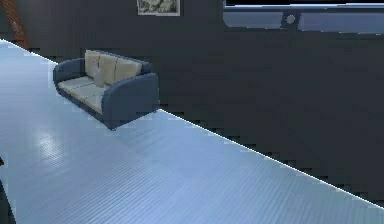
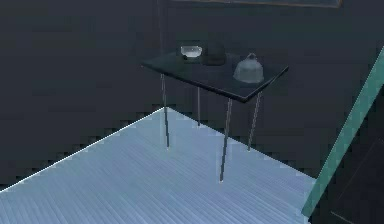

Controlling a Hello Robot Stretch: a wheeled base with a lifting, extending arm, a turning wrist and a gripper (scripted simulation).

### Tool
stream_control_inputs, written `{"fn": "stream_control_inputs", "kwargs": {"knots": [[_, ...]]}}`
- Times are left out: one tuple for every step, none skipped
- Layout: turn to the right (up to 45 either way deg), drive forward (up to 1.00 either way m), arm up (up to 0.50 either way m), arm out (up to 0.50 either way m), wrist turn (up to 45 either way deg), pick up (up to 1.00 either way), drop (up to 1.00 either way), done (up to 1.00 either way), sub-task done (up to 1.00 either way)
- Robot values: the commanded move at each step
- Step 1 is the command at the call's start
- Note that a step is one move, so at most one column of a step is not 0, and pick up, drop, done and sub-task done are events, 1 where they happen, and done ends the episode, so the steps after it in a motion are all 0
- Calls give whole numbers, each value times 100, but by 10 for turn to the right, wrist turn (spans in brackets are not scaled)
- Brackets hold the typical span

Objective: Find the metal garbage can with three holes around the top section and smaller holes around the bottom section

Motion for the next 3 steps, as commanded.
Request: {"fn": "stream_control_inputs", "kwargs": {"knots": [[0,55,0,0,0,0,0,0,0],[-270,0,0,0,0,0,0,0,0],[0,5,0,0,0,0,0,0,0]]}}
